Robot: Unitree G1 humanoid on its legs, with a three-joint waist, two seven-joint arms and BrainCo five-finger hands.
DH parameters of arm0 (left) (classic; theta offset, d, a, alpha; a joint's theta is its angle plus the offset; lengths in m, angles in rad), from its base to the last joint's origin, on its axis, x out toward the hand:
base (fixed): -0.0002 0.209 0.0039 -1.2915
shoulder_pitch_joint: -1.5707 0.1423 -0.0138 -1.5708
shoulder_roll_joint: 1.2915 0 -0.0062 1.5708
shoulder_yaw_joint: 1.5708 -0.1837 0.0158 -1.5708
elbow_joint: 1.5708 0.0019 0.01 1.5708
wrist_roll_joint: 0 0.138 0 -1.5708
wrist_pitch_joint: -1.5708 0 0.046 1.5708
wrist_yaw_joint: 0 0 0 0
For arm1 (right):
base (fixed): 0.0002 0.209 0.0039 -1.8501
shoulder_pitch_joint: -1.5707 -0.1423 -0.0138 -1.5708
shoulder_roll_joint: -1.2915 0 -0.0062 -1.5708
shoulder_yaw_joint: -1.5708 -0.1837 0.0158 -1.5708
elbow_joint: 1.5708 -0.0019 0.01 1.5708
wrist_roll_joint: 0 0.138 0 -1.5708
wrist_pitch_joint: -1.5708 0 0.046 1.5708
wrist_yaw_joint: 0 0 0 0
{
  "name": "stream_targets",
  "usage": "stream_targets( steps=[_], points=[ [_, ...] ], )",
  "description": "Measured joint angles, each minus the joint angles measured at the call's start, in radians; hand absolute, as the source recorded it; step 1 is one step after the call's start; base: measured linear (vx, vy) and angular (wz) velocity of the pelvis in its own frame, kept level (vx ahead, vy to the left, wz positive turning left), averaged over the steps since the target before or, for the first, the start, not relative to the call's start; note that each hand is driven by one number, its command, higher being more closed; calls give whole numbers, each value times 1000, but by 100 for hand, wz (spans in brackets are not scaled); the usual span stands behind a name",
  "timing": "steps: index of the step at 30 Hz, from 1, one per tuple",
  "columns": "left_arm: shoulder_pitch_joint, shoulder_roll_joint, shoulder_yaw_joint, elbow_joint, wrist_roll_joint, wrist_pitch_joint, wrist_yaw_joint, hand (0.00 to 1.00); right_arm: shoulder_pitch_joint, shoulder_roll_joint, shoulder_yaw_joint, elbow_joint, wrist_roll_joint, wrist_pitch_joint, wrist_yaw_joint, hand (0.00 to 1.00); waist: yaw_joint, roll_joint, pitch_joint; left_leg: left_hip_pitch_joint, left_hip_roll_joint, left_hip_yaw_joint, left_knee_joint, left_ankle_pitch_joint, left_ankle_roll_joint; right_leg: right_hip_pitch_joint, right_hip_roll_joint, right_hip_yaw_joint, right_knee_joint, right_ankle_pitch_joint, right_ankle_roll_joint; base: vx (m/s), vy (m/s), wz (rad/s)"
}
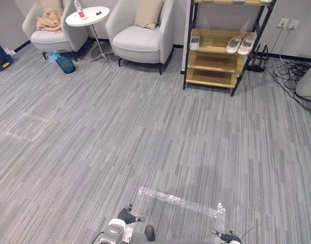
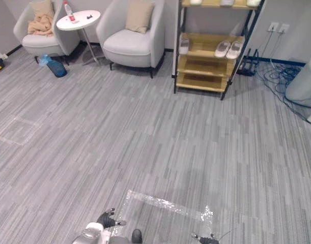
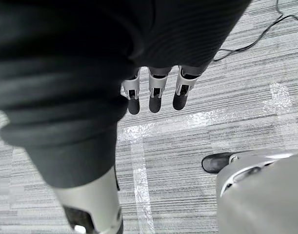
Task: Pick up cushions and gather them together orderly.
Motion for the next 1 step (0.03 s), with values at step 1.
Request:
stream_targets(
  steps=[1],
  points=[
    [1, 0, 0, 0, 1, 0, 0, 0, 1, 0, 0, 0, 0, 0, 0, 0, -1, -1, -3, 0, 1, 0, -4, 0, 0, 0, 2, 1, -3, 1, 0, 10, -28, -5]
  ],
)
